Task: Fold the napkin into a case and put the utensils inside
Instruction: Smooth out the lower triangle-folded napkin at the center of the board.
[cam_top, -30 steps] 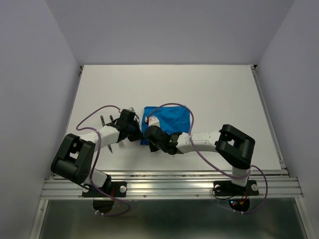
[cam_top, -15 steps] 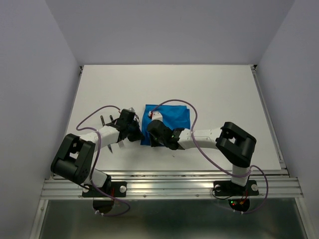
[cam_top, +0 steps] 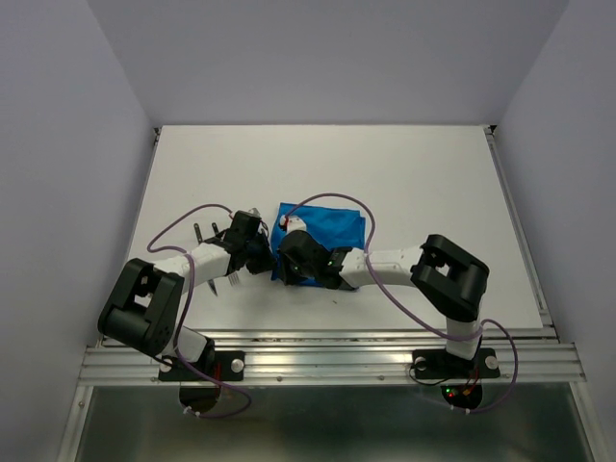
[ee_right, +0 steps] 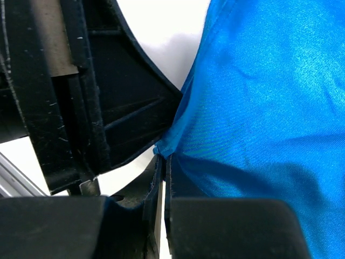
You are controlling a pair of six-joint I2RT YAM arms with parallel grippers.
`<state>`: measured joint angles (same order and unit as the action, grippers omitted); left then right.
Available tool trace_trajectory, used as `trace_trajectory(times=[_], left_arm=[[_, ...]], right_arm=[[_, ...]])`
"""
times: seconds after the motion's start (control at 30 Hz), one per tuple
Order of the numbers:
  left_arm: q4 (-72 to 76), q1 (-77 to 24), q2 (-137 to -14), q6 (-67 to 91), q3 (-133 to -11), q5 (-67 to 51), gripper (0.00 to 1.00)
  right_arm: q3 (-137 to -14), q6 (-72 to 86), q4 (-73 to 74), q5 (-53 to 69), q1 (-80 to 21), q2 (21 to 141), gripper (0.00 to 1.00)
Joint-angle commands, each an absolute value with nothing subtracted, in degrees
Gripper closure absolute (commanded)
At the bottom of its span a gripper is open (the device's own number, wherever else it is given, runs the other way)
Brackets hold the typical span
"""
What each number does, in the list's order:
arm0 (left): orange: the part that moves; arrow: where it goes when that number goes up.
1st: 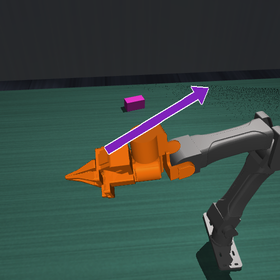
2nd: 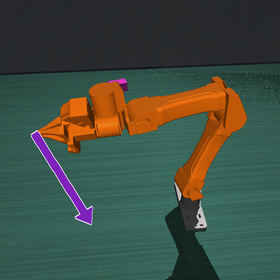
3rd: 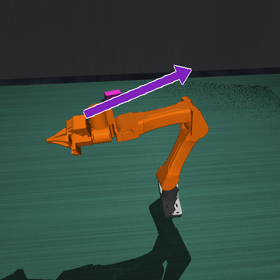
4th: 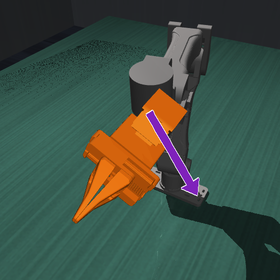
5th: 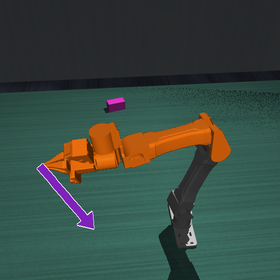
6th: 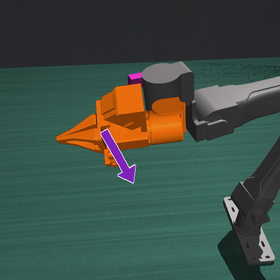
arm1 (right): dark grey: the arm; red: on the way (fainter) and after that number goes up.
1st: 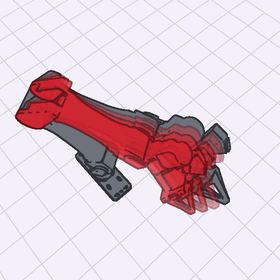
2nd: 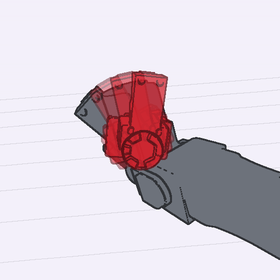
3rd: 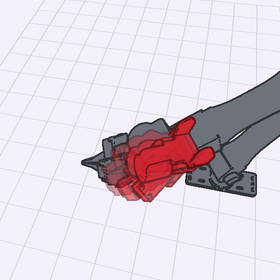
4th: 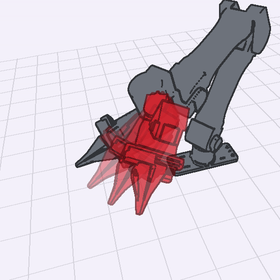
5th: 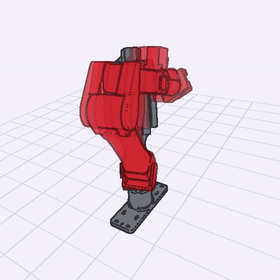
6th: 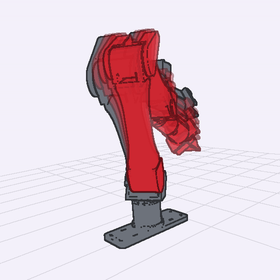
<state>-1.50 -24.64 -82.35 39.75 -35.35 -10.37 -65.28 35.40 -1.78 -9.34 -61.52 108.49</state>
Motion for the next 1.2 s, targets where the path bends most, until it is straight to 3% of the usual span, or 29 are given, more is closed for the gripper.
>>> trace_trajectory(times=[0.0,0.8,1.17], left_arm=[[-4.5,-24.5,-81.9,39.0,-34.0,-9.5,1.0],[-8.6,-24.7,-77.5,38.8,-34.6,-6.9,1.0],[-8.6,-24.8,-75.9,38.9,-33.8,-7.4,1.0]], right_arm=[[-67.8,36.0,-5.8,-8.3,-61.3,108.8,0.99],[-69.9,33.7,-2.0,-12.3,-60.8,104.9,0.99],[-71.9,34.8,-2.2,-12.0,-60.8,109.0,0.99]])
